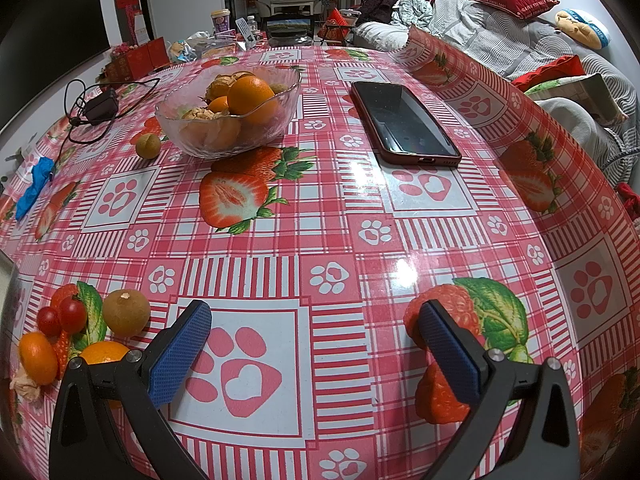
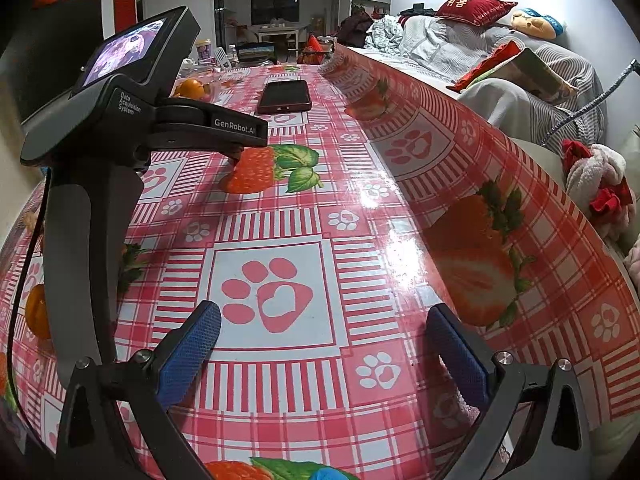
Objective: Organize fruits
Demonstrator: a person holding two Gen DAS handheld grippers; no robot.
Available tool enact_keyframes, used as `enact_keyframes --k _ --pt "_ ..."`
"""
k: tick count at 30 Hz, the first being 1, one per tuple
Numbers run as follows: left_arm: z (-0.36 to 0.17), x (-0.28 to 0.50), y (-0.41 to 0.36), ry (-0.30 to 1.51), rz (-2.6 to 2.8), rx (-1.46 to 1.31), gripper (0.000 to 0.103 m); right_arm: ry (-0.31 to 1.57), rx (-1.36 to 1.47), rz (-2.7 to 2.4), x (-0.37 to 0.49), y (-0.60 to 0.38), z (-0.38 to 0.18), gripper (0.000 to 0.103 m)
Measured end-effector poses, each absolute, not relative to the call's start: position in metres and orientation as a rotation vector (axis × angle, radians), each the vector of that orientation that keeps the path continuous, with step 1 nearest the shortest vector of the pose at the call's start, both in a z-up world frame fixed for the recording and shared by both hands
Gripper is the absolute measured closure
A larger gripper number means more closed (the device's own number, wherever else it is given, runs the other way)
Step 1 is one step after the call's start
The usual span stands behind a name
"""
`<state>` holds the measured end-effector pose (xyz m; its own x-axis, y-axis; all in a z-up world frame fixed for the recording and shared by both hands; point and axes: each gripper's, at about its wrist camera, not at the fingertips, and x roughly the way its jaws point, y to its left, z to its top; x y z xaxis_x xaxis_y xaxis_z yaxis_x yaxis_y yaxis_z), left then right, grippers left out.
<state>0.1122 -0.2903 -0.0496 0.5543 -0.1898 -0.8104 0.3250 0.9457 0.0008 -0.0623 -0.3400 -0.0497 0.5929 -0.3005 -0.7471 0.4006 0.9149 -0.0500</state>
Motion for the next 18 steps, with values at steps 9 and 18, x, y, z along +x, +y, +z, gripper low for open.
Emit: enact_keyframes --k 9,18 --pt "-0.0496 0.1123 -0.2904 0.936 -0.305 0.157 0.000 0.841 0.125 -0.402 -0.0621 -0.3392 -0.0494 0.000" --pt "-0.0497 0.1124 -0.2904 0.935 -0.304 0.156 0.000 0.866 0.130 -0.394 -0.0575 -0.3409 -0.0489 0.000"
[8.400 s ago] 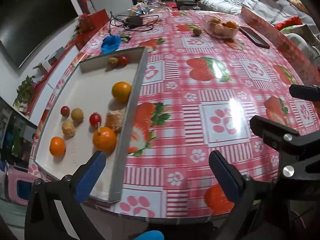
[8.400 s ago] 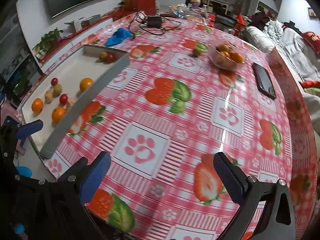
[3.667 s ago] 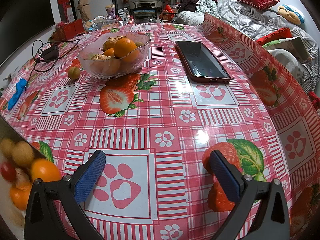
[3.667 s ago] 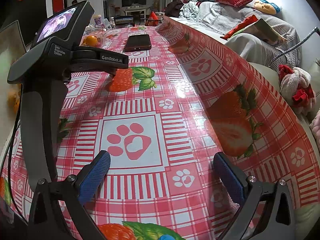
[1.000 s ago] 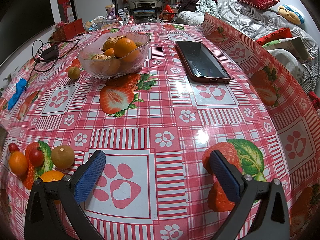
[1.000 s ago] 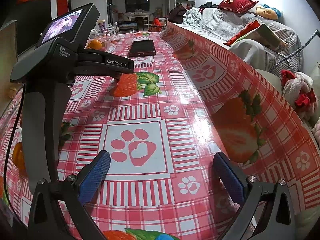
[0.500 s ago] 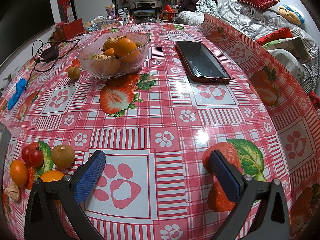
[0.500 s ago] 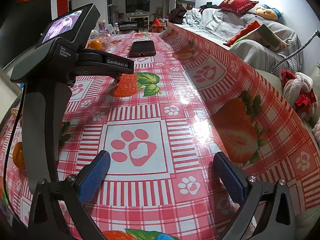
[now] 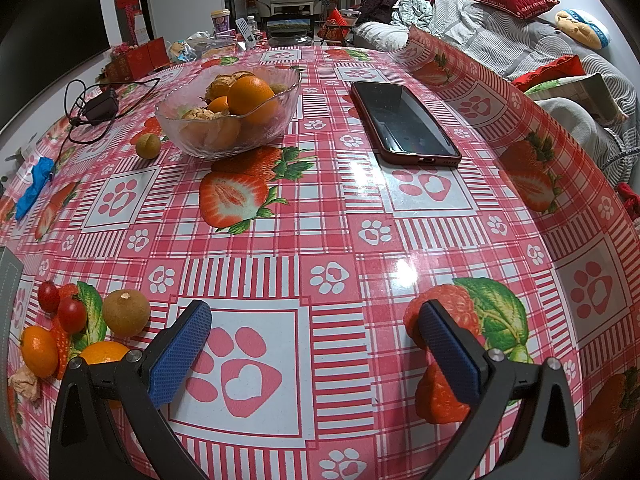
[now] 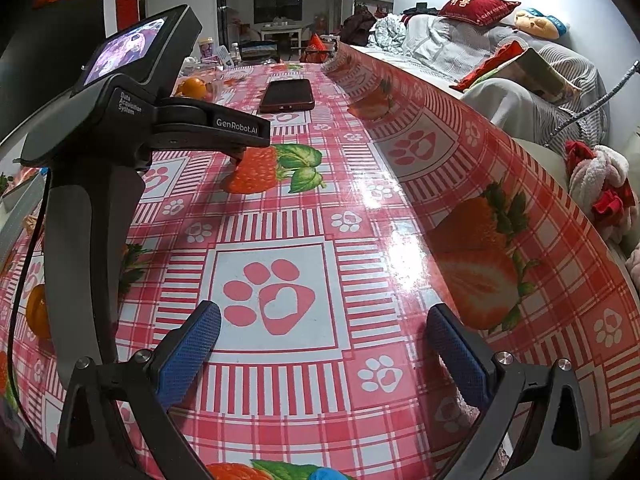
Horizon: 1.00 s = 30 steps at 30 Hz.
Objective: Organize fruits
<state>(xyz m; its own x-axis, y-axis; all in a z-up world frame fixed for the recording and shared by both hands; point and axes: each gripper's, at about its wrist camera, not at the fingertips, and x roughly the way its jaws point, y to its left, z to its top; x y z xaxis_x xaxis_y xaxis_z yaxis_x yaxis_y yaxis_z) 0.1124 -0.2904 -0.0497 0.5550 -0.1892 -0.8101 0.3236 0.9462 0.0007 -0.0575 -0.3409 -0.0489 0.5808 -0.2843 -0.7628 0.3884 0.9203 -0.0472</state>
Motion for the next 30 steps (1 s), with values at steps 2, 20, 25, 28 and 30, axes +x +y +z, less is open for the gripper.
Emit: enact_keyframes --k 2,20,25,28,30 --pt "-0.050 0.112 -0.290 0.935 -0.304 0.156 0.000 0.887 0.134 -0.391 -0.055 -0.342 -0.048 0.000" --pt "-0.045 0.107 -0.305 0.923 -0.374 0.270 0.000 0.963 0.194 -0.454 -0.040 -0.349 -0.049 0.000" --pt "-0.027 0.097 -0.308 1.010 -0.514 0.347 0.000 0.962 0.191 -0.445 -0.040 -0.347 -0.049 0.000" --pt "0.000 0.086 -0.294 0.991 -0.563 0.298 0.000 0.958 0.190 -0.449 -0.041 -0.347 -0.048 0.000" --pt "0.018 0.079 -0.277 0.979 -0.579 0.256 0.000 0.961 0.186 -0.438 -0.041 -0.348 -0.048 0.000"
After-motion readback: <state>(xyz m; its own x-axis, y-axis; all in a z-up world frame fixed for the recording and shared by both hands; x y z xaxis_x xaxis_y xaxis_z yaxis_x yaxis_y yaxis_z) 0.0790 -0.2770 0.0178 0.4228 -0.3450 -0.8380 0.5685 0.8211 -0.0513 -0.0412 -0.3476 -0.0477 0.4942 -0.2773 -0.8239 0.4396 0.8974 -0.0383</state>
